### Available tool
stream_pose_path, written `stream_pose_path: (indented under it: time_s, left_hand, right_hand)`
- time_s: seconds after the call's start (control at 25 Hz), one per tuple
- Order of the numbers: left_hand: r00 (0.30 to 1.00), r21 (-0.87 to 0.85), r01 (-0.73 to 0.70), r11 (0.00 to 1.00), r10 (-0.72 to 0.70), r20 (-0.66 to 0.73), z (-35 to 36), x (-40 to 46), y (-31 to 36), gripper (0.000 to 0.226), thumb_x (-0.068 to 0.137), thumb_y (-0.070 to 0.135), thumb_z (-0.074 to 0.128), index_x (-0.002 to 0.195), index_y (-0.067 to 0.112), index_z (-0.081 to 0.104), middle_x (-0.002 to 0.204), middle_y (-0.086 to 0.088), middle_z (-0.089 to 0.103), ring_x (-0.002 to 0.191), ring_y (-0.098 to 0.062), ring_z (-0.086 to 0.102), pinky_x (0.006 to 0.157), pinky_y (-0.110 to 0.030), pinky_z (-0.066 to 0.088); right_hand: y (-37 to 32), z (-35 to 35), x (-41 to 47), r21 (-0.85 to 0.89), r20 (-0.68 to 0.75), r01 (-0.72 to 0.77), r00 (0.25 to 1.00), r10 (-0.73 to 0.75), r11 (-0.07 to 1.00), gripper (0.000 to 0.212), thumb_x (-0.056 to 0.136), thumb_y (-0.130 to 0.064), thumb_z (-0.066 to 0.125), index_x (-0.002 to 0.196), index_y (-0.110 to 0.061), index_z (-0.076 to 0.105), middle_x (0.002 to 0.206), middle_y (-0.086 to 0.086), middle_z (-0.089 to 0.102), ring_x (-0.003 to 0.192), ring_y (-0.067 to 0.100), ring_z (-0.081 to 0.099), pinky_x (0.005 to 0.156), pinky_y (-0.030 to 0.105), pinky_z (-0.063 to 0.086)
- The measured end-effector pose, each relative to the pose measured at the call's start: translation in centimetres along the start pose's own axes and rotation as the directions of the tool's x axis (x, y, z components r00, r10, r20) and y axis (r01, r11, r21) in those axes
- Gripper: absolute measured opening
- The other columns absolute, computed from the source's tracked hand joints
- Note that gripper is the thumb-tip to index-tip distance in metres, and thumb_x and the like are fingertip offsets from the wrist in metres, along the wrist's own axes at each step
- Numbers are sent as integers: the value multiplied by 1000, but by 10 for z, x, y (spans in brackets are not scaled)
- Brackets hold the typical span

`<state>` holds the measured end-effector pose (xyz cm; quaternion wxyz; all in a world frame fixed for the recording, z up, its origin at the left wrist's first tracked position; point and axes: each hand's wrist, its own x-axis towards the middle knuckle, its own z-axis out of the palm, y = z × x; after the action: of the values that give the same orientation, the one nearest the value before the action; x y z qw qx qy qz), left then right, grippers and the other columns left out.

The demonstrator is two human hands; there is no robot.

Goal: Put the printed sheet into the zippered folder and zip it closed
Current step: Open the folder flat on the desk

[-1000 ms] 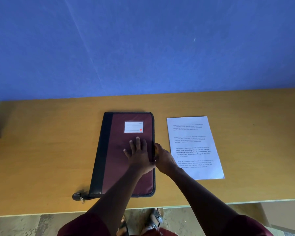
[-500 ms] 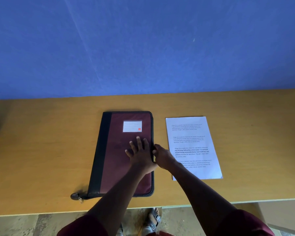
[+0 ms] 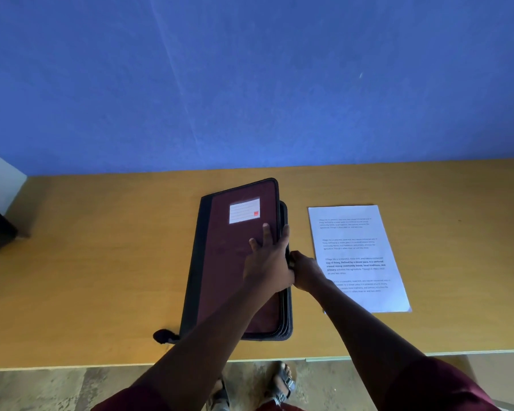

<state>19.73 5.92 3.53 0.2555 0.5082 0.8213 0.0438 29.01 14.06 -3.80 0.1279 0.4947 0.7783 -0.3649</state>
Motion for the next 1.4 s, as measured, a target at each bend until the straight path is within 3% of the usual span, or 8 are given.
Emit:
stream_pose_path:
  time_s: [0.08,0.2,0.4,0.52,0.88,1.0,1.12,1.4]
  left_hand:
    - [999,48,2,999,0,-54,-21,-8,-1,94,87,32,63,156,30,0,165,-13,-2,141,-49,28,100,-52,49]
    - [989,105,-1,994,17,-150,-52,-19,-11,84,89,29,62,156,21,13,165,-13,10,120,-37,58,85,-43,56]
    - [948,159,1,987,49,-315,-96,-35,-39,69,87,16,61,150,11,33,158,-6,33,113,-26,63,73,-34,57]
    - [926,181,75,981,-2,-377,-116,-45,-58,66,85,9,63,146,10,39,154,-3,40,104,-27,66,59,-30,43]
    - [887,221,294,930,-180,-425,-155,-73,-133,68,92,-1,54,152,1,23,162,-21,17,105,-33,66,74,-37,53]
    - [868,207,352,913,-236,-438,-155,-75,-167,72,91,5,57,152,0,19,162,-22,15,116,-34,60,75,-36,52]
    - [846,168,426,889,-326,-422,-148,-74,-206,85,89,19,65,154,1,12,161,-24,10,134,-39,42,82,-39,53]
    - [835,130,475,870,-400,-376,-108,-65,-313,92,90,37,62,154,3,5,154,-28,16,125,-45,44,95,-46,47]
  right_hand:
    - [-7,7,-4,-15,-22,-17,1000,16,1000,37,91,-26,58,125,-12,49,111,14,66,86,28,61,54,27,44]
    - [-13,18,-8,-47,-49,-52,998,49,998,53,85,-32,67,130,-14,44,115,16,66,105,35,61,74,37,52]
    - [-19,32,-13,-147,-38,-82,996,78,986,107,75,-43,80,152,-8,15,131,16,61,132,38,42,96,42,49]
    - [-24,39,-16,-176,-33,-88,996,84,981,122,73,-42,83,155,-5,0,139,17,56,143,43,27,103,45,44]
    - [-37,52,-26,-247,-61,-85,996,72,965,122,78,-41,80,153,0,-7,154,15,38,145,45,23,107,46,41]
    - [-40,53,-26,-278,-61,-79,996,65,957,121,78,-43,80,153,1,-5,156,14,34,141,45,29,107,46,40]
    - [-40,57,-28,-298,-79,-83,995,62,951,120,78,-44,79,154,-2,-4,161,8,22,140,45,29,106,46,41]
    - [-44,63,-27,-333,-78,-84,995,61,939,112,83,-47,73,156,-6,-3,165,7,1,142,45,27,111,48,36]
